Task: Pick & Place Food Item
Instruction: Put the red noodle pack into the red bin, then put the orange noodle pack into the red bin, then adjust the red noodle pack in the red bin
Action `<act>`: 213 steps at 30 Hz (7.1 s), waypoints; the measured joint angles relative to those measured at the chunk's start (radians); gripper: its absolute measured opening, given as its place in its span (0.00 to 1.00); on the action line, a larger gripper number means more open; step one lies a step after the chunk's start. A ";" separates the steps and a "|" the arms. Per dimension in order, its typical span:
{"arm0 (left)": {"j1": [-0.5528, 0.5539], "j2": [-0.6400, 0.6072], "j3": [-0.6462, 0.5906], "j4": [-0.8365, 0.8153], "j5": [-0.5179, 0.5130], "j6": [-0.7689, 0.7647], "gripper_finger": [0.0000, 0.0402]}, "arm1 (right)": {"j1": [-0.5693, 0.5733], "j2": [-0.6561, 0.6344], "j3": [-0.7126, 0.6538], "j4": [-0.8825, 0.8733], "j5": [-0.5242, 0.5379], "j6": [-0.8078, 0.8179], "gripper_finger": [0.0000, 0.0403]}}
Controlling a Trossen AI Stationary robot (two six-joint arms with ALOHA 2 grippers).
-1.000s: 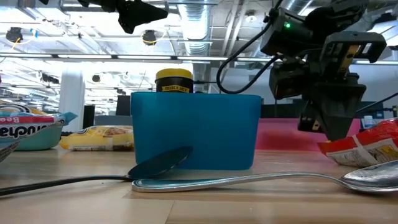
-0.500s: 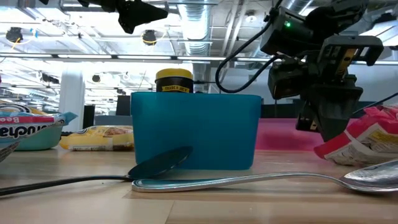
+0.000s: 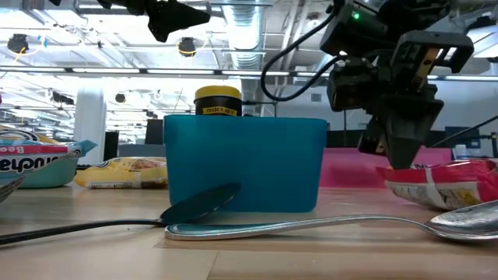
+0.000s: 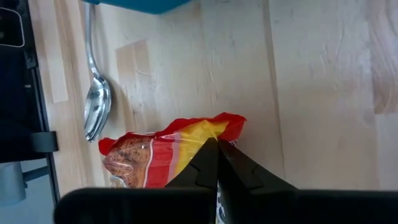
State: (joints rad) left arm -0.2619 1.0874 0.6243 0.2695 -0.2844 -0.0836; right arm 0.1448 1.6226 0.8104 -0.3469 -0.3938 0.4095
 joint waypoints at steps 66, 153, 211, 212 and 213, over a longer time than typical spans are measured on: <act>0.000 0.000 0.000 0.000 0.000 0.000 0.72 | -0.331 -0.586 0.001 -0.006 0.631 -0.220 0.00; 0.006 0.000 0.000 -0.006 0.000 0.001 0.72 | -0.639 -0.313 0.001 0.111 0.629 0.604 0.00; 0.006 0.000 0.000 -0.008 0.000 0.001 0.72 | -0.631 -0.325 -0.129 -0.218 0.709 0.260 0.01; 0.006 0.000 0.000 -0.008 0.000 0.001 0.72 | -0.630 -0.325 -0.131 -0.214 0.709 0.260 0.01; 0.006 0.000 0.000 -0.008 0.000 0.001 0.72 | -0.630 -0.325 -0.133 -0.207 0.709 0.260 0.00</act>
State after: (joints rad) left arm -0.2554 1.0870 0.6239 0.2615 -0.2844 -0.0830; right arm -0.4854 1.2976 0.6772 -0.5535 0.3153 0.6695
